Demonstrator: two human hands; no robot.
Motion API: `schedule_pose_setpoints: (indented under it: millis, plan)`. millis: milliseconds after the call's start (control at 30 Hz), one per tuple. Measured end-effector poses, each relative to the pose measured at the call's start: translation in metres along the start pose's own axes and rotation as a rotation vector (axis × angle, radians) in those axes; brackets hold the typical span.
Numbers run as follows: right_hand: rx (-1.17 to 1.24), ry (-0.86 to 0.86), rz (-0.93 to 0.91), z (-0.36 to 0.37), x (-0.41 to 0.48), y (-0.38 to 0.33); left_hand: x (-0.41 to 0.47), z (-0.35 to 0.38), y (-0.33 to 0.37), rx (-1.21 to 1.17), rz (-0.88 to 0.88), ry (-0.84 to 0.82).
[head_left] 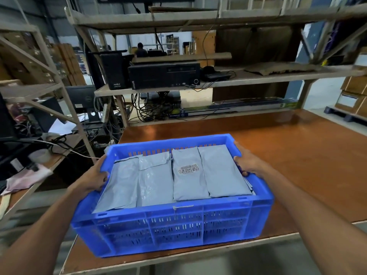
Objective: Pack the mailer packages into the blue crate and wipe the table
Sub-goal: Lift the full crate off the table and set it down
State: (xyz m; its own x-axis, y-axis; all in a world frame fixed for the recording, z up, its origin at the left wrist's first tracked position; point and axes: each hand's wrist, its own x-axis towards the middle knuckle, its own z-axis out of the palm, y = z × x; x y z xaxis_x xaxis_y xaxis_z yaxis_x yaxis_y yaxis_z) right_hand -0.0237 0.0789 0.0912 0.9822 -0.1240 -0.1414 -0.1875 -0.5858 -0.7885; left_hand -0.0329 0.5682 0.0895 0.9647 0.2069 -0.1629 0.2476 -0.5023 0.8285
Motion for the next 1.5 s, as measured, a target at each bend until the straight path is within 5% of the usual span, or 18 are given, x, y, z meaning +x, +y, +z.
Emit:
schedule_pose_setpoints:
  millis: [367, 633, 1000, 1500]
  plan:
    - [-0.1, 0.438, 0.079, -0.209, -0.163, 0.116, -0.045, 0.181, 0.168, 0.06, 0.372, -0.27]
    - [-0.226, 0.755, 0.41, -0.33, -0.4, 0.251, -0.201, 0.392, 0.27, 0.115, 0.639, -0.535]
    - [-0.055, 0.997, 0.796, -0.374, -0.672, 0.399, -0.417, 0.651, 0.311, 0.194, 0.877, -0.964]
    - [-0.055, 1.126, 1.142, -0.428, -0.764, 0.674, -0.563, 1.027, 0.292, 0.434, 0.947, -1.198]
